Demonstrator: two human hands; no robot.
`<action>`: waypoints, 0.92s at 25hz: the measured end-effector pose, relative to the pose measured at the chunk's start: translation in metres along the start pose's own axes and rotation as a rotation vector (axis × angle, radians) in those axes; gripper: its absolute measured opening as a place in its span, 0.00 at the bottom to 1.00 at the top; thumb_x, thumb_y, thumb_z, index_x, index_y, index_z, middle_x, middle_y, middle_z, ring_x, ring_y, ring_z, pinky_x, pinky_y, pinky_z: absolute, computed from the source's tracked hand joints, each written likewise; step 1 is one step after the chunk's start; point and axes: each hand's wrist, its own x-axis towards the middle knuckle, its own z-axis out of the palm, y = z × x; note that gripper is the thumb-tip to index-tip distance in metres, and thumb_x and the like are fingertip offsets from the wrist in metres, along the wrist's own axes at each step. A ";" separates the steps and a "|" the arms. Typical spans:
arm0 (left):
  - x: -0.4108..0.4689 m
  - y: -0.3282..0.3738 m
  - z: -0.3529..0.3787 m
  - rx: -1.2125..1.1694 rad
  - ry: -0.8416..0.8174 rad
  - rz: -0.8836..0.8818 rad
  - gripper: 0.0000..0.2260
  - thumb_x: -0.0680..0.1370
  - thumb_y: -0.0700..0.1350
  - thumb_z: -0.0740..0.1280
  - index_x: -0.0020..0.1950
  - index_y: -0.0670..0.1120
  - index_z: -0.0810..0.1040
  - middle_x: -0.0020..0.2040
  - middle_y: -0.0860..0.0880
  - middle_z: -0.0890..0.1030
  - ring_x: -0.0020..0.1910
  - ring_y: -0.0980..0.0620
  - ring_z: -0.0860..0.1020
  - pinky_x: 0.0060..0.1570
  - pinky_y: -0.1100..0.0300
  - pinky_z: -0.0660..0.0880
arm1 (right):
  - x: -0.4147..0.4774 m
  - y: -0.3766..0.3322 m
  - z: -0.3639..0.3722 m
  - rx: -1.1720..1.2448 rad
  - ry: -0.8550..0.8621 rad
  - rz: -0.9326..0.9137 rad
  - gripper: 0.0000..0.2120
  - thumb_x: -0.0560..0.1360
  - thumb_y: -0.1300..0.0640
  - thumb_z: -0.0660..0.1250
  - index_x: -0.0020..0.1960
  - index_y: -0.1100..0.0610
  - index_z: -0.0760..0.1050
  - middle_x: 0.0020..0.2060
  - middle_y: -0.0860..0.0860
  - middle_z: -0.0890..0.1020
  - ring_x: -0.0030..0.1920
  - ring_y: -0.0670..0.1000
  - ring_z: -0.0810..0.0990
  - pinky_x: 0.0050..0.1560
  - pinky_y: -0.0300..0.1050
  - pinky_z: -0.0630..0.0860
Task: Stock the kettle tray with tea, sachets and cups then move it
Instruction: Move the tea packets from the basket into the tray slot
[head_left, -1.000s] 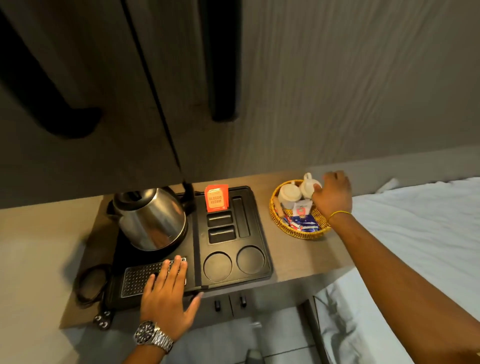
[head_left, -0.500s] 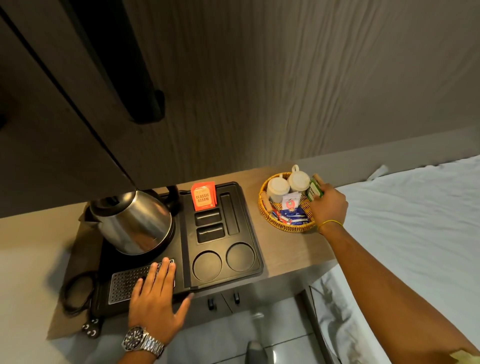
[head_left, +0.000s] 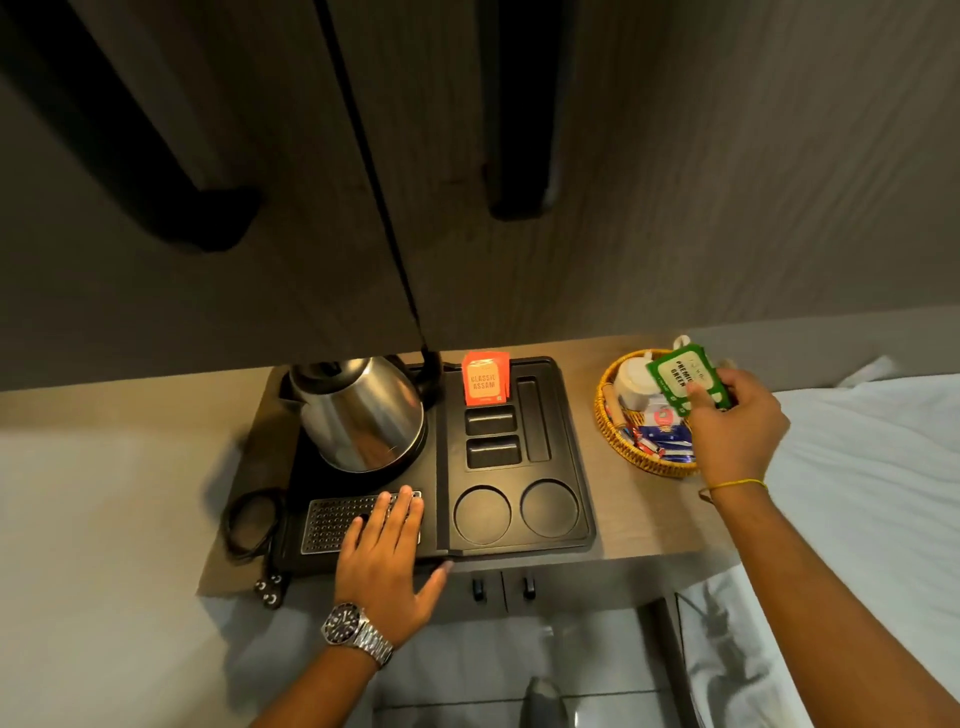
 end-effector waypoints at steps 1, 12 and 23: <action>0.000 0.001 0.000 -0.008 -0.001 0.000 0.41 0.75 0.70 0.63 0.81 0.48 0.65 0.82 0.48 0.66 0.81 0.45 0.65 0.73 0.37 0.69 | -0.009 -0.009 0.011 -0.005 -0.067 -0.061 0.11 0.73 0.55 0.75 0.55 0.55 0.83 0.51 0.54 0.87 0.48 0.51 0.84 0.44 0.41 0.79; -0.001 0.000 -0.001 -0.017 -0.058 -0.031 0.41 0.76 0.72 0.61 0.83 0.50 0.62 0.83 0.49 0.65 0.82 0.46 0.63 0.76 0.39 0.66 | -0.044 -0.080 0.158 -0.417 -0.868 -0.372 0.16 0.75 0.55 0.71 0.63 0.52 0.80 0.59 0.56 0.84 0.59 0.58 0.83 0.59 0.55 0.80; -0.001 0.000 -0.002 -0.051 -0.090 -0.041 0.41 0.76 0.72 0.60 0.83 0.51 0.62 0.83 0.50 0.64 0.82 0.47 0.63 0.75 0.41 0.65 | -0.063 -0.068 0.179 -0.278 -1.041 -0.302 0.18 0.81 0.61 0.64 0.70 0.56 0.70 0.66 0.61 0.79 0.65 0.62 0.80 0.64 0.56 0.78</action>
